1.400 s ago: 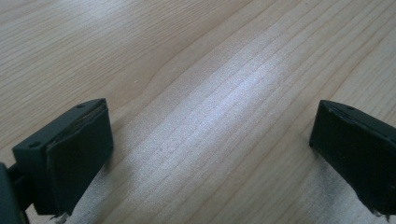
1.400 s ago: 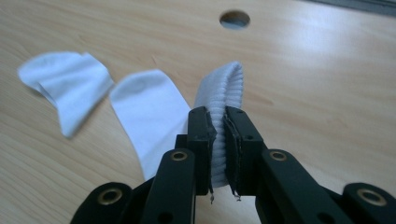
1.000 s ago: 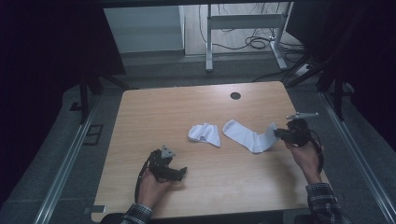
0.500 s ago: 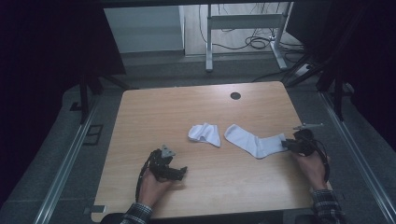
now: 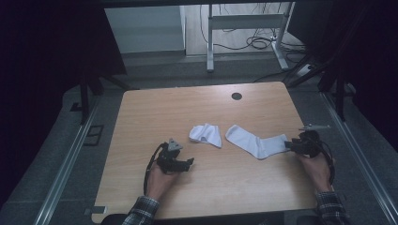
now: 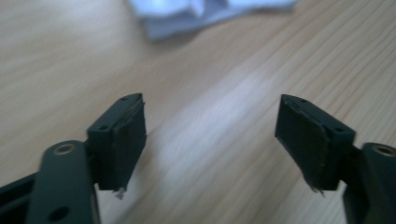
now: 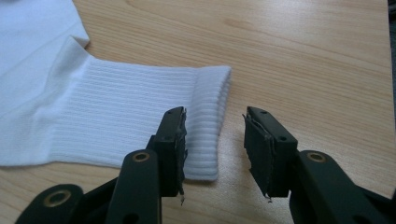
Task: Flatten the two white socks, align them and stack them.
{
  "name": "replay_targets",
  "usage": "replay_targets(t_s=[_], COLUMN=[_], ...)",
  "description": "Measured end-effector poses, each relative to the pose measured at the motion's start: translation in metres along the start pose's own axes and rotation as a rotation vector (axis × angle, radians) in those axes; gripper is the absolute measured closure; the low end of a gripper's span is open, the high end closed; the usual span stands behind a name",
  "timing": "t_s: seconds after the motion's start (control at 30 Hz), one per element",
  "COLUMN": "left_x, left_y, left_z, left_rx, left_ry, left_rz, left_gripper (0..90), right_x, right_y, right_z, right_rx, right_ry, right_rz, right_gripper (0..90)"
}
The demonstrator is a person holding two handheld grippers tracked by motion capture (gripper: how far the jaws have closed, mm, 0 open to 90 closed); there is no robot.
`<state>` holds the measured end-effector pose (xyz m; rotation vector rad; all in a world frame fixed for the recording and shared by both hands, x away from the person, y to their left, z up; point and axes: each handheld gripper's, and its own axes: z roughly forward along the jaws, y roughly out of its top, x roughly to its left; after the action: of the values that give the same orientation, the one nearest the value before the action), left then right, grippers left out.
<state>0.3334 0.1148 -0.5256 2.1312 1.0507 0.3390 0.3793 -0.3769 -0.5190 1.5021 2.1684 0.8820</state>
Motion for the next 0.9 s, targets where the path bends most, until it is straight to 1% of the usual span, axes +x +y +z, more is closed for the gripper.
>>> replay_targets(t_s=[0.03,0.07,0.1,0.2,0.27,0.4,0.5,0.57,0.63,0.67,0.7,0.77,0.8,0.83,0.87,0.9], left_x=[-0.002,-0.002,-0.006,-0.014,-0.020,-0.030,-0.036,-0.040,-0.043,-0.044,-0.044,-0.045,-0.045,-0.045,-0.046,-0.047], left_y=[0.006,0.006,0.018,0.039,0.052,0.075,0.089,0.098,0.104,0.107,0.110,0.113,0.113,0.115,0.118,0.120], left_z=[0.003,0.003,0.011,0.025,0.033,0.050,0.063,0.074,0.083,0.088,0.092,0.100,0.100,0.104,0.110,0.115], left_rx=[-0.005,-0.005,-0.012,-0.019,-0.026,-0.039,-0.036,-0.034,-0.026,-0.024,-0.022,-0.017,-0.017,-0.013,-0.011,-0.006], left_ry=[-0.009,-0.009,-0.024,-0.035,-0.037,-0.046,-0.045,-0.046,-0.046,-0.047,-0.044,-0.051,-0.051,-0.053,-0.059,-0.054], left_rz=[0.002,0.002,0.018,0.054,0.073,0.093,0.115,0.122,0.125,0.118,0.122,0.105,0.105,0.108,0.095,0.093], left_gripper=[28.6,30.0,31.4,34.9,35.9,37.5,38.4,40.3,42.3,43.2,44.2,47.8,48.6,51.5,52.8,53.5], right_x=[0.000,0.000,-0.001,-0.001,-0.001,-0.001,-0.003,-0.004,-0.005,-0.005,-0.004,-0.004,-0.004,-0.004,-0.005,-0.005], right_y=[0.000,0.000,0.000,0.000,0.000,-0.001,-0.002,-0.003,-0.003,-0.003,-0.003,-0.002,-0.002,-0.002,-0.002,-0.002], right_z=[0.000,0.000,0.000,0.000,0.002,0.005,0.004,0.004,0.004,0.004,0.004,0.005,0.005,0.004,0.004,0.004], right_rx=[-0.002,-0.004,-0.010,-0.015,-0.009,0.013,0.014,0.013,0.015,0.014,0.013,0.012,0.012,0.014,0.011,0.007], right_ry=[0.000,0.000,-0.002,-0.004,-0.004,-0.019,-0.018,-0.016,-0.014,-0.015,-0.016,-0.015,-0.015,-0.012,-0.013,-0.017], right_rz=[0.001,0.004,0.001,-0.003,-0.009,-0.025,-0.017,-0.011,-0.009,-0.012,-0.017,-0.019,-0.019,-0.019,-0.017,-0.017], right_gripper=[56.6,56.0,55.0,52.8,52.6,53.6,53.6,53.5,53.4,53.5,53.5,53.5,53.5,53.5,53.6,53.7])
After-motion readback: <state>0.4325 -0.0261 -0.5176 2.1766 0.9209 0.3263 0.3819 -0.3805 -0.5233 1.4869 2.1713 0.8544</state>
